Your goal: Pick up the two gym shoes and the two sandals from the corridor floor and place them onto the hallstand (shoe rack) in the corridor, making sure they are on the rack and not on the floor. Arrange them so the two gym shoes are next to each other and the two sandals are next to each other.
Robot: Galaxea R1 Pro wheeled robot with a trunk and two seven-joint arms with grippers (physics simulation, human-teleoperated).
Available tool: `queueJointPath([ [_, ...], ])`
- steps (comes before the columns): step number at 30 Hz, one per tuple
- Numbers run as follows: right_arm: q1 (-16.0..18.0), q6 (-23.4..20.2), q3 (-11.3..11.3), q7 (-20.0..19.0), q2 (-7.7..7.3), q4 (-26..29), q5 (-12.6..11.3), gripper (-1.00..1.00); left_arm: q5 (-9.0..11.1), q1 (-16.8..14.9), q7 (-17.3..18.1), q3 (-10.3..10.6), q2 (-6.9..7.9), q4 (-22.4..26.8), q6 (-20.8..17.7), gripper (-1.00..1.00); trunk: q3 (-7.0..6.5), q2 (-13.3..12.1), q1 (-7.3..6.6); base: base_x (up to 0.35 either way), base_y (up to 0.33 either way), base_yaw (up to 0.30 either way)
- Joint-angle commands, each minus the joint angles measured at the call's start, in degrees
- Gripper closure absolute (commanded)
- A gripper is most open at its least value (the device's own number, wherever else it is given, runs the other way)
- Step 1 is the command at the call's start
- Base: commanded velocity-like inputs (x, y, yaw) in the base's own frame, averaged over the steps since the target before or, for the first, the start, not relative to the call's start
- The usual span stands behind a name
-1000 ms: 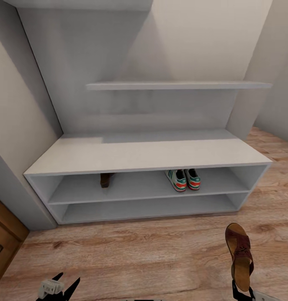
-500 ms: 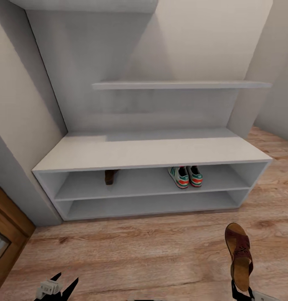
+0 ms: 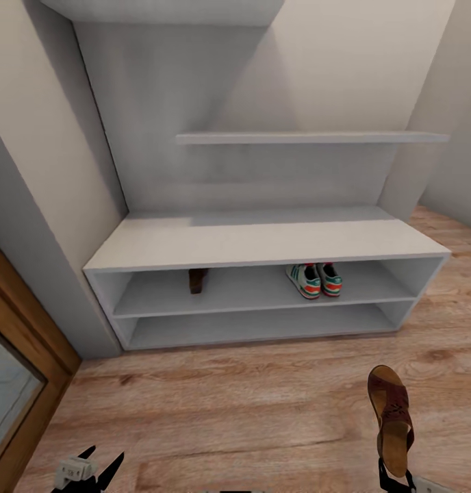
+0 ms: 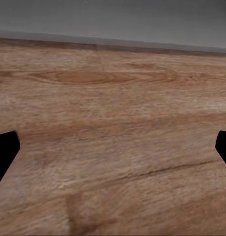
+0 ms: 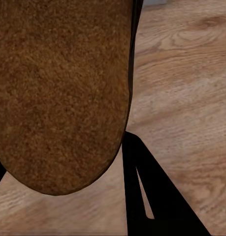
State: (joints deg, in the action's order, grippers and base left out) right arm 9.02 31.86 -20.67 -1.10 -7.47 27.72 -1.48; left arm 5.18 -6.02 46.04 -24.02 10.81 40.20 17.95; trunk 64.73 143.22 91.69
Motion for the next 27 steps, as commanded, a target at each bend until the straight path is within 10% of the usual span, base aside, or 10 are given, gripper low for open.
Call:
queueJointPath([
  [1,0.0,0.1,-0.1,-0.3,0.0,0.0,-0.4,1.0,0.3,0.0,0.4,-0.1,0.0,-0.1,0.0,-1.0,0.04,0.0,-0.02,-0.036,0.042,0.0],
  [27,0.0,0.1,0.1,-0.3,0.17,-0.3,-0.2,1.0,-0.5,0.0,0.6,0.8,-0.7,-0.3,0.1,-1.0,0.04,0.0,-0.02,-0.004,0.005,0.0],
])
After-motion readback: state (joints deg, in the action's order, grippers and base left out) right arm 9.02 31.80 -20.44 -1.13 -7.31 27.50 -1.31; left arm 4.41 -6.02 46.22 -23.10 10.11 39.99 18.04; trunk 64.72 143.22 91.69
